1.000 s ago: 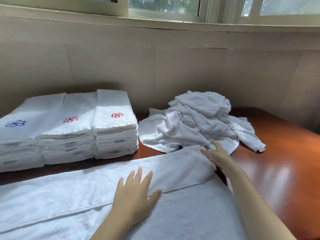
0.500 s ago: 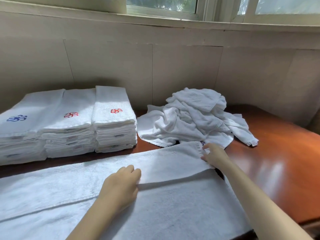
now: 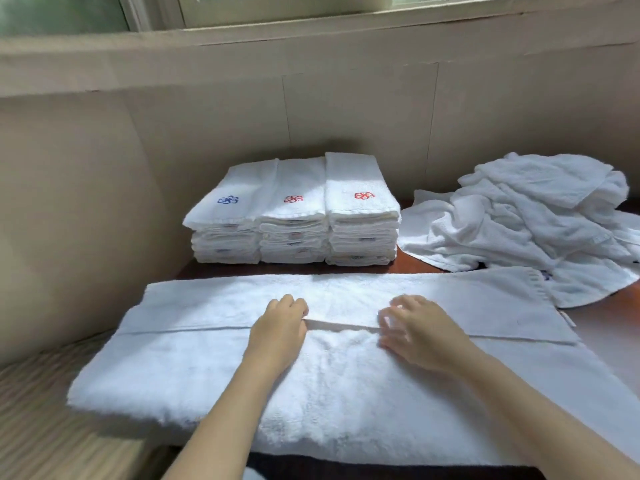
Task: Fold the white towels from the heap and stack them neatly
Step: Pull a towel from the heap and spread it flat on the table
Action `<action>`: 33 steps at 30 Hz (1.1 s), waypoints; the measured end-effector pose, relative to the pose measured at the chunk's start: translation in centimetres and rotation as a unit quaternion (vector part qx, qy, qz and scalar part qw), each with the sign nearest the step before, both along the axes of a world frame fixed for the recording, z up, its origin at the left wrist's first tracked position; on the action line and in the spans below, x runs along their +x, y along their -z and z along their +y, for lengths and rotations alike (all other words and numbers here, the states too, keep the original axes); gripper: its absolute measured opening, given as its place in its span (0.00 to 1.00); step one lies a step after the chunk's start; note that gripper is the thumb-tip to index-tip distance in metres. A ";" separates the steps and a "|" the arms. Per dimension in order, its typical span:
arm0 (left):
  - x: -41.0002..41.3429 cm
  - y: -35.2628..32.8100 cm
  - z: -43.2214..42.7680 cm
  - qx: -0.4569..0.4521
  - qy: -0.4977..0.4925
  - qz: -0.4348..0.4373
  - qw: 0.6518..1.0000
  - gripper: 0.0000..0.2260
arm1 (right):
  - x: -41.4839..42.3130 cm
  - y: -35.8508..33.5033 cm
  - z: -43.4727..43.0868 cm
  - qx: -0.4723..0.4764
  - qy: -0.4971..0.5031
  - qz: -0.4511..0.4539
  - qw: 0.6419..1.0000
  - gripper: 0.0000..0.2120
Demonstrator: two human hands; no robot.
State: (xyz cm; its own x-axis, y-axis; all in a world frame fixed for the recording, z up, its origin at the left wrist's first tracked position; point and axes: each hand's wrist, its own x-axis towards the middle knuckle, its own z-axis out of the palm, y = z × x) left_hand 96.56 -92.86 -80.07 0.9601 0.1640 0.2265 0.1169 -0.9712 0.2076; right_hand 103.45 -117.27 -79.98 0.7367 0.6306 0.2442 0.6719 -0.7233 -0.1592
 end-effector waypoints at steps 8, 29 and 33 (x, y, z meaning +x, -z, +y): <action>-1.3 0.2 1.2 0.009 0.087 -0.093 0.992 0.04 | -0.3 1.1 0.5 0.084 0.034 -0.125 0.988 0.11; 6.8 1.4 6.4 0.009 -0.147 0.152 0.977 0.31 | 7.5 2.0 1.6 -0.069 0.269 0.137 0.951 0.28; 8.6 0.6 6.6 0.024 -0.117 0.154 0.981 0.29 | 8.4 1.8 1.7 -0.068 0.276 0.146 0.947 0.28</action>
State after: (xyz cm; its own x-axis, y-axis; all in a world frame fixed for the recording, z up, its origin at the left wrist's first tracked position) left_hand 105.16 -86.23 -80.65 0.9212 0.3850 -0.0559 0.3886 -0.9178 0.0819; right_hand 111.82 -115.58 -81.77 0.9871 0.1402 -0.0774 0.1265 -0.9790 -0.1601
